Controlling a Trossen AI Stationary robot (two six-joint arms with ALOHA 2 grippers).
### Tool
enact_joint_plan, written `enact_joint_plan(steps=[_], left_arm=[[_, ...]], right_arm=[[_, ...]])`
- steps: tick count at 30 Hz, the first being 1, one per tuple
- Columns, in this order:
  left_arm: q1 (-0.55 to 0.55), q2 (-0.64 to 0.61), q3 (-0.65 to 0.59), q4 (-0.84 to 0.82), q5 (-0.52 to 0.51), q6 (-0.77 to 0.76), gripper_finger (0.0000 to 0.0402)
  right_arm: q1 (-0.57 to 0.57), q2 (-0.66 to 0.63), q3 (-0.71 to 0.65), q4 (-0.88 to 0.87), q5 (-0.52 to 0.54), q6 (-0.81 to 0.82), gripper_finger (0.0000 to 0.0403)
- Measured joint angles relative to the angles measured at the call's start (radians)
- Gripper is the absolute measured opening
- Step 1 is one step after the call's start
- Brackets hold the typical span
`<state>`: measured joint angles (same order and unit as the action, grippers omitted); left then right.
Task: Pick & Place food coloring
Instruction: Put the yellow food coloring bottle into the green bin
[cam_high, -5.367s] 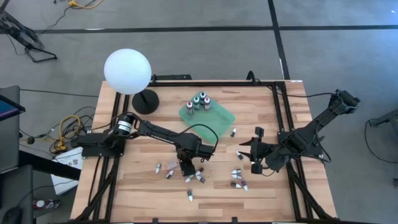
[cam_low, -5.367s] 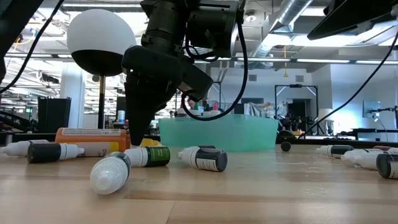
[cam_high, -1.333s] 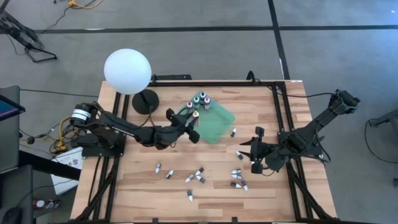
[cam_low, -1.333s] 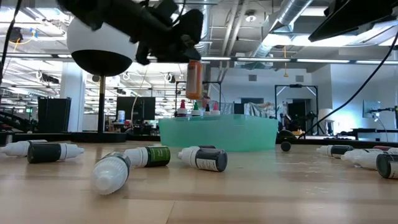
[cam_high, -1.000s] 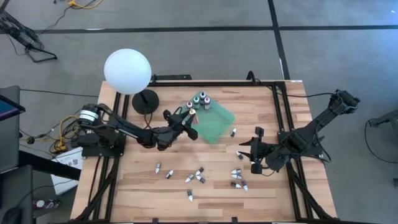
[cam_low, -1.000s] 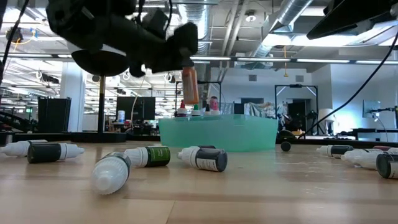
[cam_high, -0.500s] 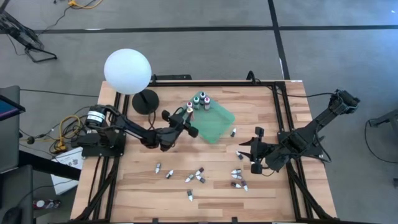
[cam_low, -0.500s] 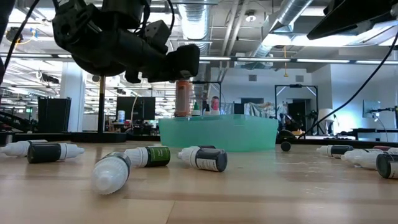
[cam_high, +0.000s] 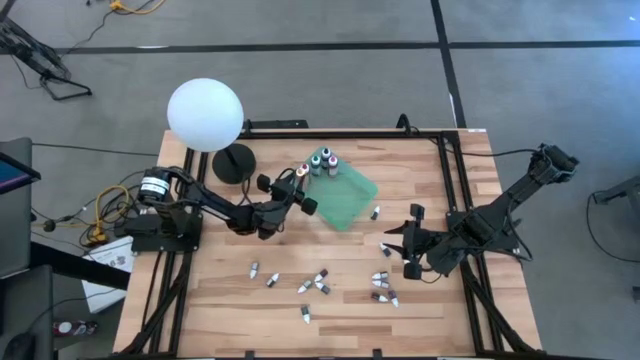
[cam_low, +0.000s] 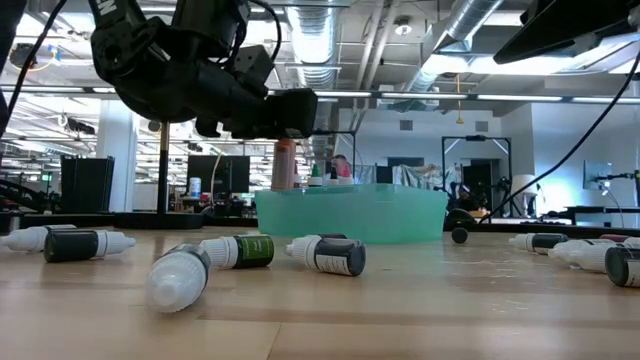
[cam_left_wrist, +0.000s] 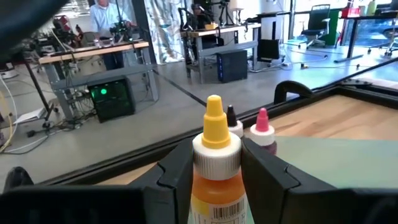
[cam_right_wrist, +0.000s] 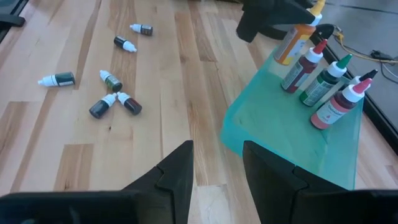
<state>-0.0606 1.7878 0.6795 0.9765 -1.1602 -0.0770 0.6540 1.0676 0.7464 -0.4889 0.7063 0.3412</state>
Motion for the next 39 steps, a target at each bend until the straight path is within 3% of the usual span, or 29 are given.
enact_joint_plan(steps=[12,25,39], left_arm=[[0.010,0.000,-0.094,0.001,0.002,-0.140,0.0108],[0.060,0.000,-0.095,0.001,0.132,-0.180,0.0132],[0.066,0.000,-0.094,-0.115,0.153,-0.234,0.0128]], right_arm=[[0.000,0.000,0.000,0.003,0.000,0.000,0.0131],[-0.002,0.000,0.000,0.006,0.000,0.000,0.0131],[-0.002,0.000,0.000,0.007,0.000,0.000,0.0131]])
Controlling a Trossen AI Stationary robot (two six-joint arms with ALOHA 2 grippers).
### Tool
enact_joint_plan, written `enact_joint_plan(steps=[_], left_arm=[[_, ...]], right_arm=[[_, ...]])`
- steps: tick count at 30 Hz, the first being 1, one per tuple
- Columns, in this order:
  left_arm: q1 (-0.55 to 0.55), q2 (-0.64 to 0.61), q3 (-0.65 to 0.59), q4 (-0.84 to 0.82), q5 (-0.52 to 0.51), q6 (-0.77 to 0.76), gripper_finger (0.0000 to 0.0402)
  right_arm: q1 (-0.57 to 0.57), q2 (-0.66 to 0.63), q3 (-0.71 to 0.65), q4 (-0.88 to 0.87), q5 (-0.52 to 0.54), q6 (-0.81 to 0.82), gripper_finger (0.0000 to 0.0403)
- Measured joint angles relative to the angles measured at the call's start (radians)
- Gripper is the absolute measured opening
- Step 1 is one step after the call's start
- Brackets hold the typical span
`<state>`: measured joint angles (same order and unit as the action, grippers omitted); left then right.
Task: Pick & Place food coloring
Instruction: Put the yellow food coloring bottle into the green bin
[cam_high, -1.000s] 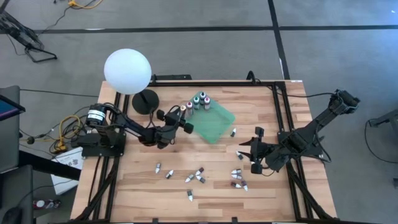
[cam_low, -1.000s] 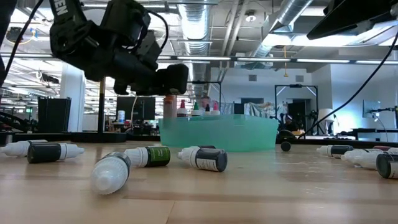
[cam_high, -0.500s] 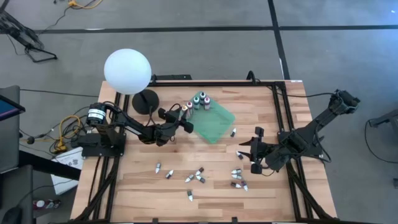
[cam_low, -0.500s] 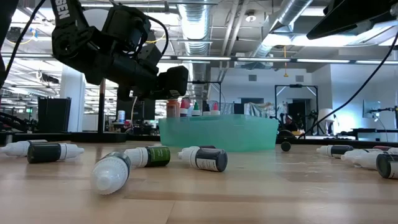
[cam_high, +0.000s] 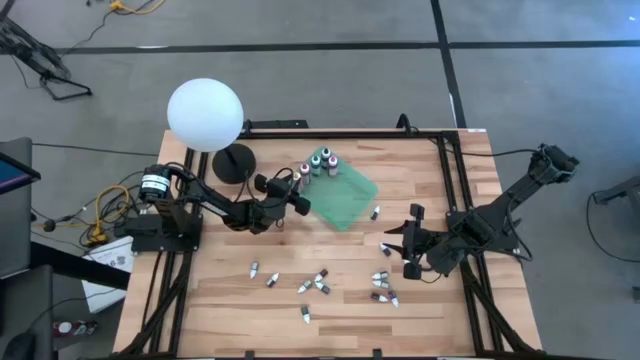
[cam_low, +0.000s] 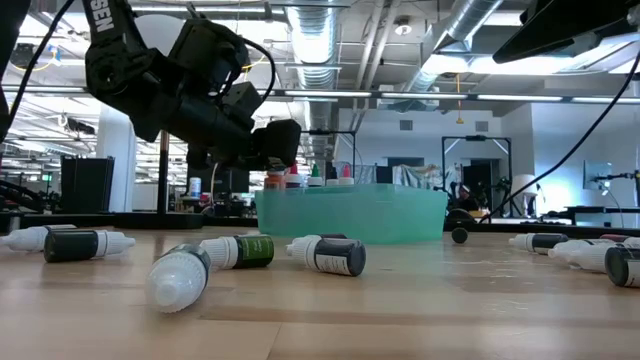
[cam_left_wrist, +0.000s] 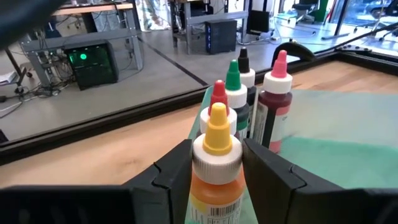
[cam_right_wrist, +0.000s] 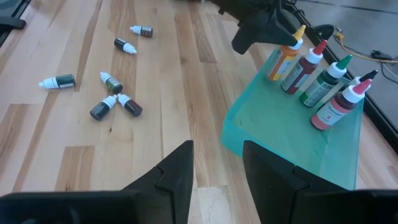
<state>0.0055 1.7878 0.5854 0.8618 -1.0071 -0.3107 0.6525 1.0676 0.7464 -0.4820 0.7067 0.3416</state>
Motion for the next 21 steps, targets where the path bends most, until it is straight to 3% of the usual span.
enact_joint_plan(steps=[9,21], left_arm=[[0.001,0.000,0.000,-0.002,0.014,-0.010,0.0129],[0.014,0.000,0.001,-0.038,0.032,-0.061,0.0170]], right_arm=[[0.000,0.000,0.000,0.011,0.000,0.000,0.0131],[0.000,0.000,0.000,0.012,0.000,0.000,0.0131]])
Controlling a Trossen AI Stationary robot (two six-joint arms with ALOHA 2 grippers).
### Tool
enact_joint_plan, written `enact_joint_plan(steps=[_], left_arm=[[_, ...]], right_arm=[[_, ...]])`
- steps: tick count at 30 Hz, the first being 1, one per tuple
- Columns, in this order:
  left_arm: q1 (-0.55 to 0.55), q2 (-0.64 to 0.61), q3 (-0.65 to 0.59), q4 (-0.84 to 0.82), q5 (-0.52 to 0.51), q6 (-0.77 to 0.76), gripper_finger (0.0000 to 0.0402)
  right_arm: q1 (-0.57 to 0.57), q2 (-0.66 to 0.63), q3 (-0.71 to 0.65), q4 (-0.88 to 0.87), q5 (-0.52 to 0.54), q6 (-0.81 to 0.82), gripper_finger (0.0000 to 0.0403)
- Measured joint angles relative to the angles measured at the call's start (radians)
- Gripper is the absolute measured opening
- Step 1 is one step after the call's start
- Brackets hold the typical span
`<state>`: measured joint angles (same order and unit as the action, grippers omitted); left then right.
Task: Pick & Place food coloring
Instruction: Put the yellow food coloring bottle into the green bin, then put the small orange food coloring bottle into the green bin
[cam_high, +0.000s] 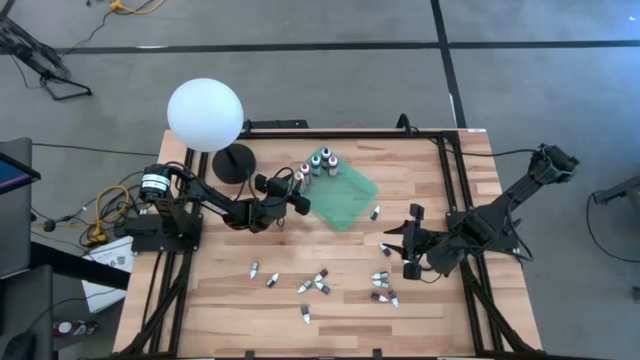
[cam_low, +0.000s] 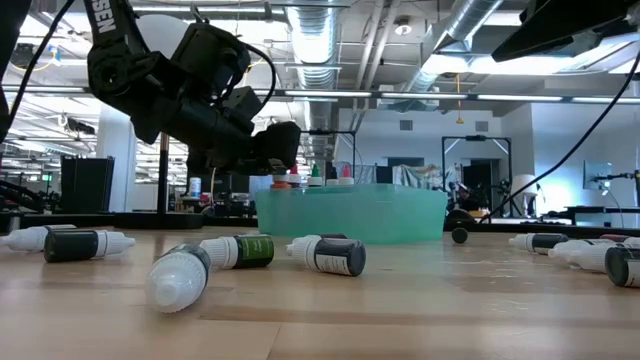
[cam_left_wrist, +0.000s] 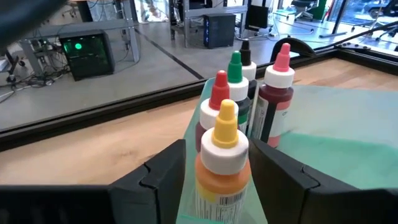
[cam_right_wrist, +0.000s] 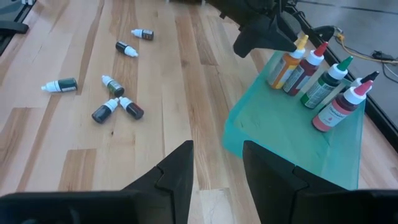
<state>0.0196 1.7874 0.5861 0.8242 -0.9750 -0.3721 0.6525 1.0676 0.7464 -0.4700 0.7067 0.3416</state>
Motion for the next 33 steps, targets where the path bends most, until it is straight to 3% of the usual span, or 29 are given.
enact_joint_plan(steps=[15,27,33], left_arm=[[-0.002,0.000,0.025,0.004,-0.051,0.035,0.0174],[-0.063,-0.040,0.026,0.007,-0.255,0.088,0.0174],[-0.124,-0.123,0.027,0.060,-0.380,0.239,0.0174]], right_arm=[[0.000,0.000,0.000,-0.001,0.000,0.000,0.0131],[0.000,0.000,0.000,-0.011,0.000,0.000,0.0131],[0.000,0.000,0.000,-0.018,0.000,0.000,0.0131]])
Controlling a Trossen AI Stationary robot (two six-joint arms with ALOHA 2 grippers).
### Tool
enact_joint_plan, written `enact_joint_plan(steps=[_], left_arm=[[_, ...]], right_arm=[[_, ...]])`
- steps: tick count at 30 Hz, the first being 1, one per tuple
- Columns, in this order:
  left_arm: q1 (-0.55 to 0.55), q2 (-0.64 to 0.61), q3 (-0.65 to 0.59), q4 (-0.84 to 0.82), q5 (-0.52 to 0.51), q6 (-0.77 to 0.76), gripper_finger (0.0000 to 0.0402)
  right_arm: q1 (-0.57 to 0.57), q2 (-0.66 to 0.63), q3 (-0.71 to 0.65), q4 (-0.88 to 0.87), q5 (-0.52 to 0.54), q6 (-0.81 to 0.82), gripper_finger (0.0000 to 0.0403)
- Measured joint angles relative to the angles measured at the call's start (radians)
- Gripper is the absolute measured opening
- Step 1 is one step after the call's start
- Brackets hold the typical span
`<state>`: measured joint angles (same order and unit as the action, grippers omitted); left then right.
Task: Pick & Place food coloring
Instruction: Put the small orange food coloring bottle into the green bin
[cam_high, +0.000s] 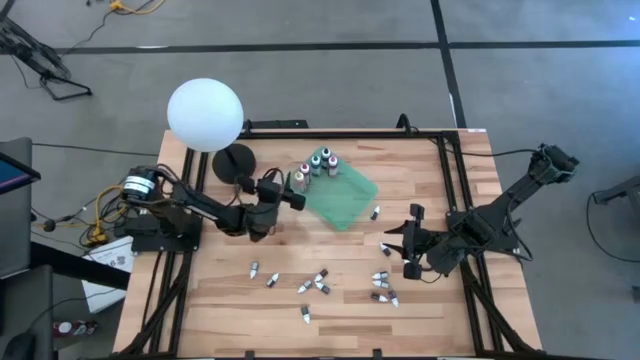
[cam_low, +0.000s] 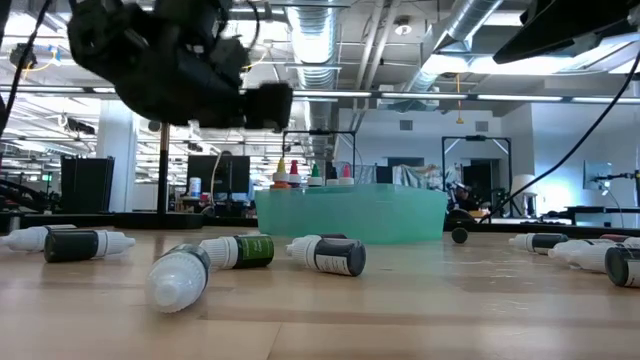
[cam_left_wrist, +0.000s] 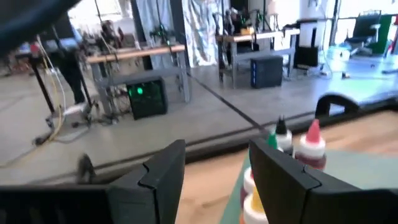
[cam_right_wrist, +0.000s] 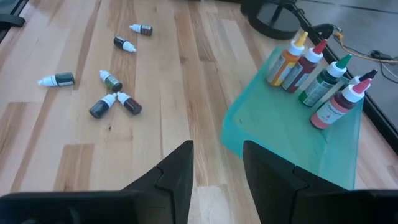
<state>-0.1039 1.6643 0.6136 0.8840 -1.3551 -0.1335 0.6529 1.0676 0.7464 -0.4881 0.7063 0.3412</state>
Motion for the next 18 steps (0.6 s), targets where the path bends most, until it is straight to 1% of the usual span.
enact_joint_plan(steps=[2,5,9,12,15,18], left_arm=[[-0.026,-0.051,0.000,0.018,-0.023,0.086,0.0174],[-0.071,-0.145,0.000,0.029,-0.006,0.202,0.0174],[-0.171,-0.264,0.000,0.016,0.057,0.368,0.0174],[-0.271,-0.332,0.000,-0.036,0.115,0.457,0.0174],[-0.372,-0.382,0.000,-0.139,0.142,0.481,0.0174],[-0.456,-0.401,0.000,-0.276,0.141,0.438,0.0174]], right_arm=[[0.000,0.000,0.000,-0.001,0.000,0.000,0.0131],[0.000,0.000,0.000,-0.007,0.000,0.000,0.0131],[0.000,0.000,0.000,-0.010,0.000,0.000,0.0131],[0.000,0.000,0.000,-0.018,0.000,0.000,0.0131],[0.000,0.000,-0.008,-0.023,0.003,0.024,0.0131],[-0.011,0.000,-0.058,0.001,0.003,0.037,0.0131]])
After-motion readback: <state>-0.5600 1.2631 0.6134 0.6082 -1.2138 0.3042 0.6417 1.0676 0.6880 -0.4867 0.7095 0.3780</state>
